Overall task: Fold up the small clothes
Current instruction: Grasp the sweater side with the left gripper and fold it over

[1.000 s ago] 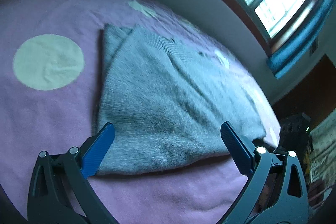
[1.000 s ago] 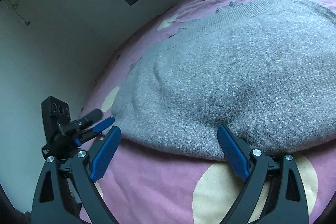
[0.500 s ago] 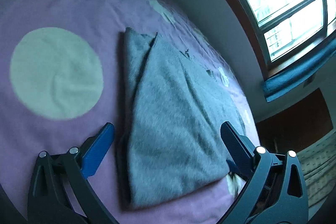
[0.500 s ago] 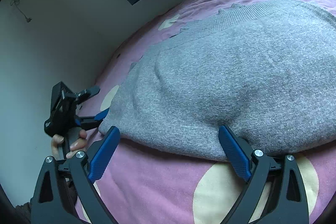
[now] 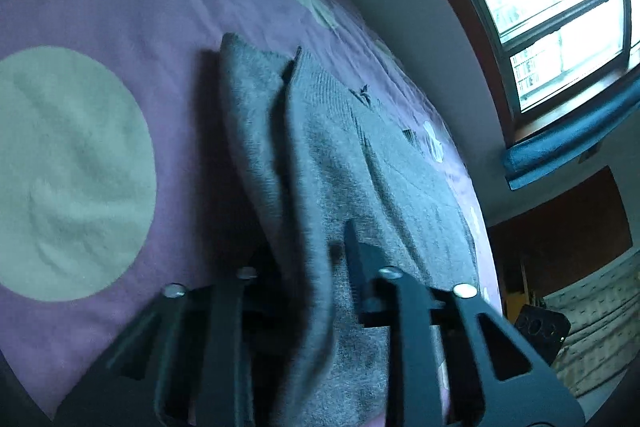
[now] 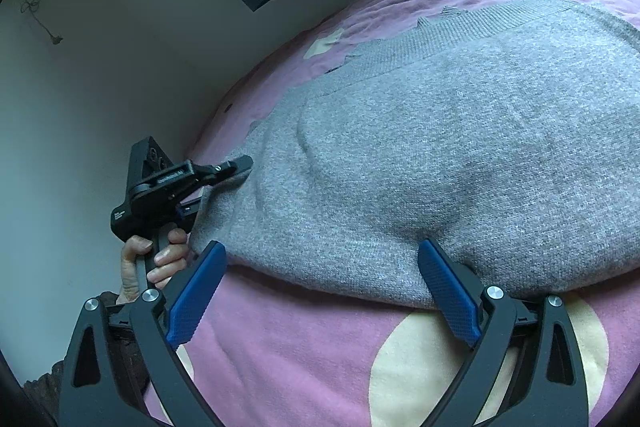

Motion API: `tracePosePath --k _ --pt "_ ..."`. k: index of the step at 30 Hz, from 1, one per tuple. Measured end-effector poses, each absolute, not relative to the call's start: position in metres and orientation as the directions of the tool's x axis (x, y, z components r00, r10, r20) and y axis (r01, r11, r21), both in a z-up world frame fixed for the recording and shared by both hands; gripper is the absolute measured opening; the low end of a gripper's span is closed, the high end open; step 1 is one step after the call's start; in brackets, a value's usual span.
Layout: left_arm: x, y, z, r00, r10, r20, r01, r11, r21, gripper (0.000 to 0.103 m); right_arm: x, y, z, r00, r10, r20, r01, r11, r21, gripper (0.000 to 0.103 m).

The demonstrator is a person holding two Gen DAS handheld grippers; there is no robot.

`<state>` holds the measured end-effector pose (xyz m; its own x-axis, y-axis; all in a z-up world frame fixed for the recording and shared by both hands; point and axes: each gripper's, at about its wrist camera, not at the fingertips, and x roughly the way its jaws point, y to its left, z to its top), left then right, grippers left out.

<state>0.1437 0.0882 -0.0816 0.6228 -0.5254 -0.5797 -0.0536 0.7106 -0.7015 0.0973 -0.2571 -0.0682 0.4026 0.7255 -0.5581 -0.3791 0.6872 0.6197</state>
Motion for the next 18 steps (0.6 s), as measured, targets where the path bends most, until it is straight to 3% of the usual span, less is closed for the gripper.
tracePosePath --k 6,13,18 --pt "0.142 0.083 -0.057 0.647 -0.566 -0.510 -0.016 0.659 -0.752 0.010 0.099 -0.259 -0.067 0.404 0.734 -0.546 -0.376 0.678 0.632 0.096" --pt "0.157 0.036 -0.003 0.646 -0.555 -0.524 0.047 0.714 -0.698 0.010 0.087 -0.260 -0.057 0.382 0.713 -0.588 -0.394 0.701 0.594 0.096" --pt "0.173 -0.011 0.026 0.636 -0.548 -0.543 0.085 0.749 -0.657 0.010 0.075 -0.281 -0.057 0.307 0.748 -0.589 -0.385 0.663 0.642 0.096"
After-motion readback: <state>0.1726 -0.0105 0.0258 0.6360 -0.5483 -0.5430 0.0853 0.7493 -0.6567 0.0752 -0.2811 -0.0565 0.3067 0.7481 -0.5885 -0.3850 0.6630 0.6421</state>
